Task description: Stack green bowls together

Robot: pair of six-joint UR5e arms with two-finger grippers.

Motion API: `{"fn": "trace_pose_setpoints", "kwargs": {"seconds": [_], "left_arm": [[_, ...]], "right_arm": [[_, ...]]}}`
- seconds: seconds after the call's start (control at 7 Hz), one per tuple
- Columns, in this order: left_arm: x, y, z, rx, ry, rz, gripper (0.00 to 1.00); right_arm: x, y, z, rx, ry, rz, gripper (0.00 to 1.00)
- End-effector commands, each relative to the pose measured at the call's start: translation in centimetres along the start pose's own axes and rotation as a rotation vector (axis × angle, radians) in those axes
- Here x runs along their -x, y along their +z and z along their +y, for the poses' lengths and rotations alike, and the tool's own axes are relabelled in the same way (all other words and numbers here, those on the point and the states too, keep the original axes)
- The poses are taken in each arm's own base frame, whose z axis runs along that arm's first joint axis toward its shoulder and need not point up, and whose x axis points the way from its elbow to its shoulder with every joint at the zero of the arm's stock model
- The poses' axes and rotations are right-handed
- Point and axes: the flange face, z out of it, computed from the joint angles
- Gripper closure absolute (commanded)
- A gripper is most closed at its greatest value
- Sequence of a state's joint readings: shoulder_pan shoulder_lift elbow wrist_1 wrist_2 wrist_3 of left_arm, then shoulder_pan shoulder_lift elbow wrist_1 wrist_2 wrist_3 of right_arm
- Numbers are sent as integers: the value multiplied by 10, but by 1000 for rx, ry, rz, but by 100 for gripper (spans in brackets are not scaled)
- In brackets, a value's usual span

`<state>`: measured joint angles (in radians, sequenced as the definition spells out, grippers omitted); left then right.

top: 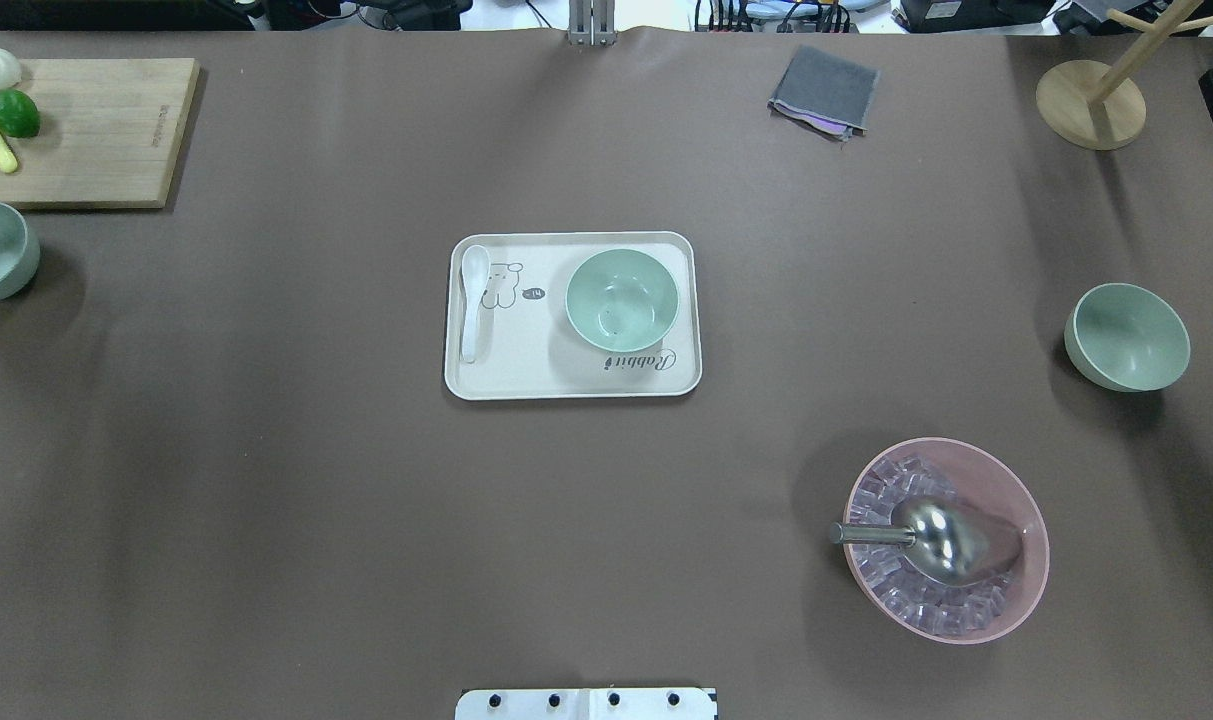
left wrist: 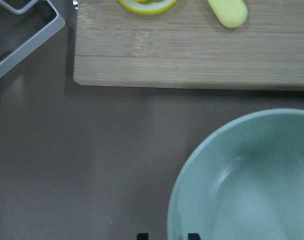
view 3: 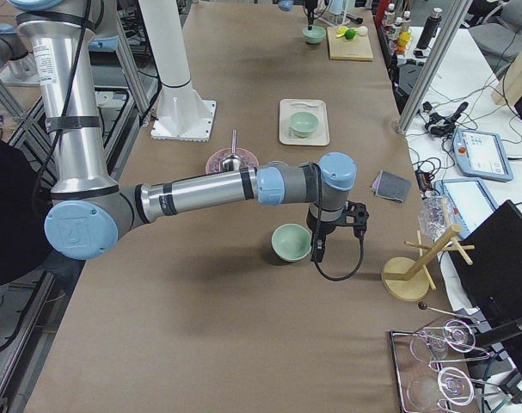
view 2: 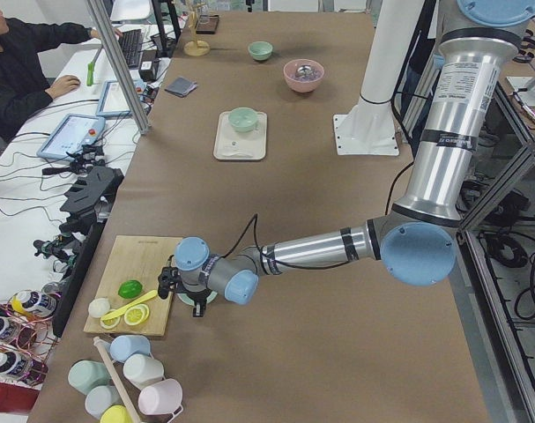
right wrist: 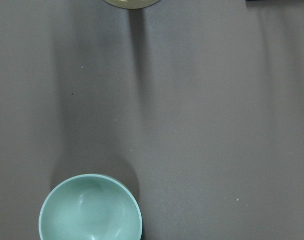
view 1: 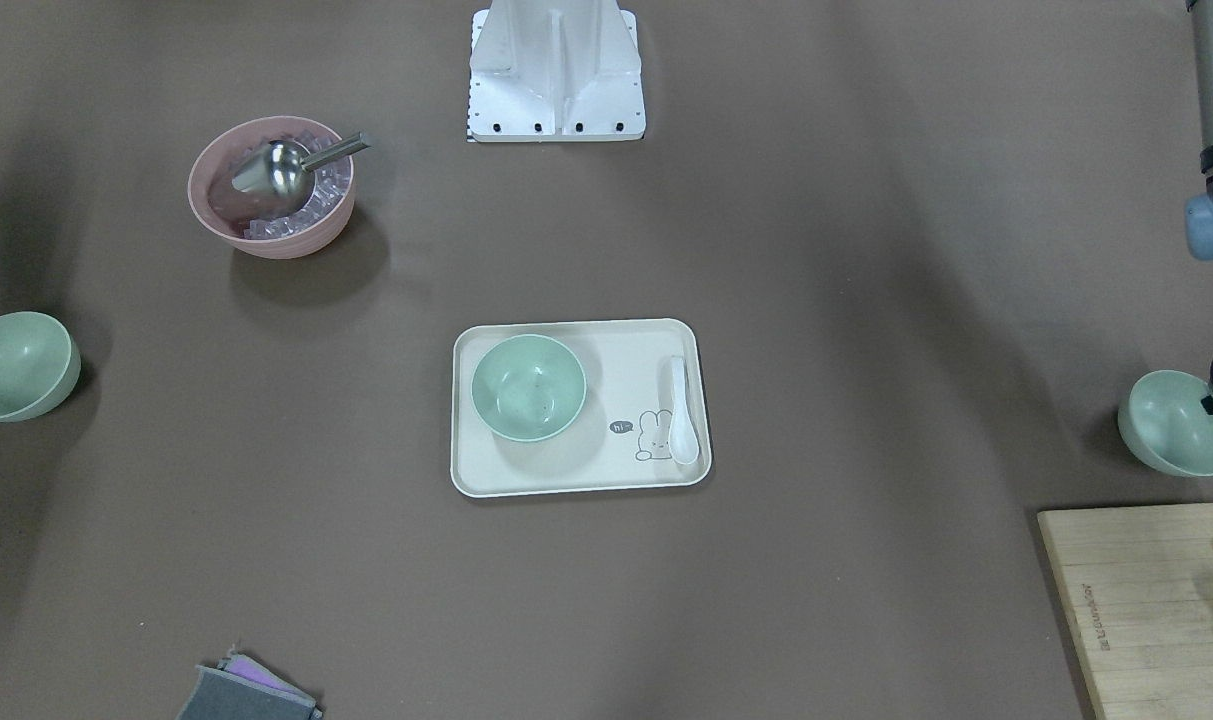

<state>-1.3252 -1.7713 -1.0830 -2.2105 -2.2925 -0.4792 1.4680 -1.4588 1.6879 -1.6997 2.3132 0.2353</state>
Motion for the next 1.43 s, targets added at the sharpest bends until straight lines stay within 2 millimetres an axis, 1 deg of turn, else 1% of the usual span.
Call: {"fn": "trace_pose_setpoints", "kwargs": {"seconds": [0.0, 0.14, 0.29, 0.43, 0.57, 0.71, 1.0, 1.14, 1.29], "left_arm": [[8, -39, -18, 27, -101, 101, 100], [-3, -88, -45, 29, -164, 135, 100], [-41, -126, -59, 50, -190, 150, 100], [-83, -161, -77, 59, -207, 147, 100], [-116, -186, -85, 62, -239, 150, 100], [-144, -206, -84, 40, -296, 165, 100], [-214, -211, -73, 49, -317, 190, 100], [-266, -202, -65, 78, -329, 202, 100], [-313, -193, -53, 103, -348, 207, 100]], "right_arm": [[1, -1, 0, -2, -2, 0, 0], [0, 0, 1, -1, -3, 0, 0], [-6, 6, 0, 9, 1, 11, 0], [-16, 17, -2, 30, 16, 16, 0], [-20, 29, -4, 35, 10, 15, 0], [-21, 54, -4, 33, -20, 3, 0], [27, 115, 5, 91, -161, -21, 0], [32, 136, 6, 87, -210, -38, 0], [46, 143, 6, 90, -225, -53, 0]]}}
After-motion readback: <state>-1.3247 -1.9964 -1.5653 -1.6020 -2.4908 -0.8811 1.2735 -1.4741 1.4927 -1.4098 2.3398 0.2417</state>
